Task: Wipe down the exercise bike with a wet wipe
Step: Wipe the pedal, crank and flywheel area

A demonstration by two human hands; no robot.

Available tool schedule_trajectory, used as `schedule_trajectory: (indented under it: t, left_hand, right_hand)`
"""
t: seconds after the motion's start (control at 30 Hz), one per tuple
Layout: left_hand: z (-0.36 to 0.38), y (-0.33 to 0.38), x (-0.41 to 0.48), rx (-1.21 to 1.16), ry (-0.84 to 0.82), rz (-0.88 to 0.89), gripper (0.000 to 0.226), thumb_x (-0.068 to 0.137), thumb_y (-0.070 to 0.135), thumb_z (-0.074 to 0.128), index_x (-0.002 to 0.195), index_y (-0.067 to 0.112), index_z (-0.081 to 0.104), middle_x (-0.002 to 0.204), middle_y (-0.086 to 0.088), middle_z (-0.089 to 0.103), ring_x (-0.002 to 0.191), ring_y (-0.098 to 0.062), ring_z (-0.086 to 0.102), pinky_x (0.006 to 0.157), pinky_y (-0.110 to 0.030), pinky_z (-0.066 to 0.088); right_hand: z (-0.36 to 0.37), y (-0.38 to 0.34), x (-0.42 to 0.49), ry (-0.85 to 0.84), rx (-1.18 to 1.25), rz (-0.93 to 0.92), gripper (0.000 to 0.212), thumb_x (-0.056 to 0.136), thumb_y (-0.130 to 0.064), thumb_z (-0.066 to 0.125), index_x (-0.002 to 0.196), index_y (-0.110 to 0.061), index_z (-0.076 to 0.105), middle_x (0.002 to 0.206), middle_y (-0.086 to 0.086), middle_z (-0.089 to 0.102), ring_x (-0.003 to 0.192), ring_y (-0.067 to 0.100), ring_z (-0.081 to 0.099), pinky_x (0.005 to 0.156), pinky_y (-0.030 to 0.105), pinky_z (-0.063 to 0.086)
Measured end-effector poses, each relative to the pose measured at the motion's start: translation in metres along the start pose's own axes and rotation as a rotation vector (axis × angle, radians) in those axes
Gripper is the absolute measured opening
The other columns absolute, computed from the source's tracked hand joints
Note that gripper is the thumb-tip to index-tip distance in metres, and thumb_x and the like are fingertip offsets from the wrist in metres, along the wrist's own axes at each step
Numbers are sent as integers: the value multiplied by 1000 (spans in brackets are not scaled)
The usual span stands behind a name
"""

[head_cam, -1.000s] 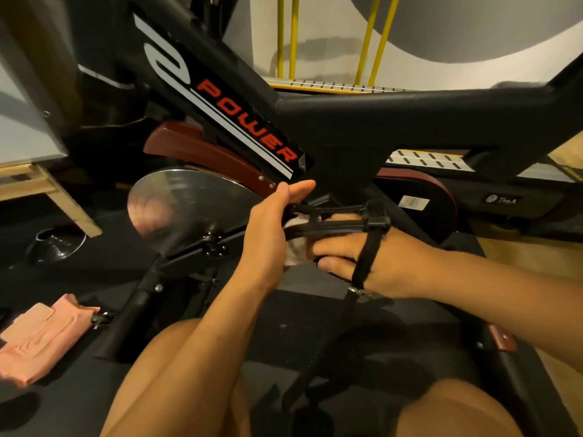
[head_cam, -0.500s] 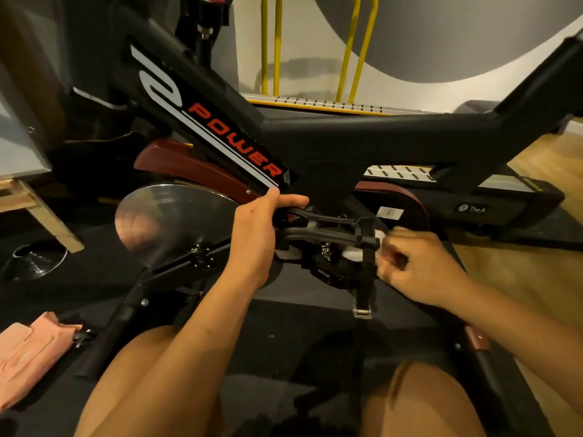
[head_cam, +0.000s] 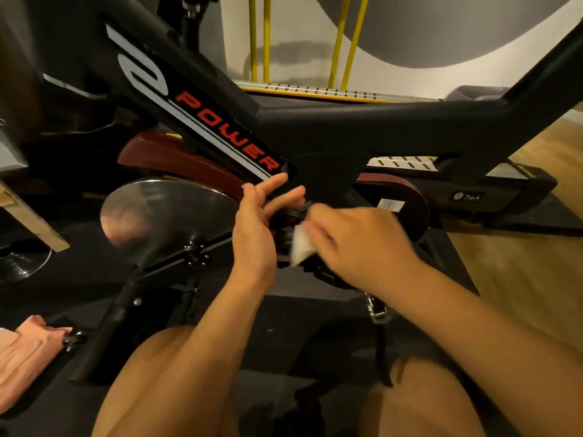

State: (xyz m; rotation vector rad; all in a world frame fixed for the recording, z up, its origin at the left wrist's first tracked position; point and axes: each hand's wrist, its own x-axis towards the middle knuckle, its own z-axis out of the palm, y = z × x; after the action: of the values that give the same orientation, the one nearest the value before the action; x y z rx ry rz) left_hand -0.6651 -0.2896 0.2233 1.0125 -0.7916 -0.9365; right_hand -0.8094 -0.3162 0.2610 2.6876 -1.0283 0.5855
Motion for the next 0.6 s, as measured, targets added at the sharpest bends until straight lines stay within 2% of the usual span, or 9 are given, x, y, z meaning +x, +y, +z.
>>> schedule_trajectory:
  t: [0.07,0.13,0.23,0.3,0.37,0.43,0.5,0.6]
  left_hand:
    - [0,-5,-2,-4,-20,-8,54,108,39,14,130,16,59,114,-1,73,115,-14,64,113,-52,33]
    - [2,-7,-3,-39,-23,0,54,108,37,14,129,15,59,118,1,71,119,-12,61,115,-52,31]
    - [6,-4,-5,-79,-20,51,52,107,34,17,132,13,58,123,0,69,122,-11,59,115,-47,33]
    - [7,-1,-9,-110,4,68,49,106,35,23,131,14,59,123,-2,69,121,-13,60,112,-44,39]
    - [4,-2,-13,-170,53,32,49,100,41,31,125,16,64,118,-7,70,118,-21,62,108,-49,43]
    - [2,-8,-15,-197,87,1,52,94,48,35,121,16,65,116,-11,70,117,-27,62,107,-54,43]
    - [0,-16,-17,-119,100,56,51,97,48,33,121,15,64,113,-8,71,112,-22,64,99,-42,48]
    - [1,-18,-14,-23,98,126,43,104,30,30,113,9,67,95,-3,74,97,-10,67,83,-14,47]
  right_hand:
    - [-6,29,-23,-12,-126,199,29,95,-37,39,81,-19,58,56,-5,52,47,20,52,44,28,38]
    - [-9,40,-26,-33,-120,279,28,96,-37,41,85,-18,59,60,-3,53,53,22,56,49,30,41]
    - [-5,6,10,63,53,175,22,99,-32,46,93,-17,60,66,-4,56,59,18,56,49,30,38]
    - [0,-22,37,67,206,136,17,101,-30,45,105,-19,57,74,-7,60,63,13,59,51,30,47]
    - [1,-39,49,44,403,125,15,101,-27,45,112,-21,54,81,-5,64,67,11,64,58,34,56]
    - [4,-45,42,-13,393,42,20,102,-26,41,116,-21,54,90,-2,65,73,13,65,62,36,56]
    - [6,-40,26,-75,160,4,29,101,-36,35,117,-25,56,97,-3,64,78,16,63,64,36,54]
    - [4,-10,11,-77,-110,150,38,97,-51,28,95,-28,58,78,-9,56,66,13,55,52,29,39]
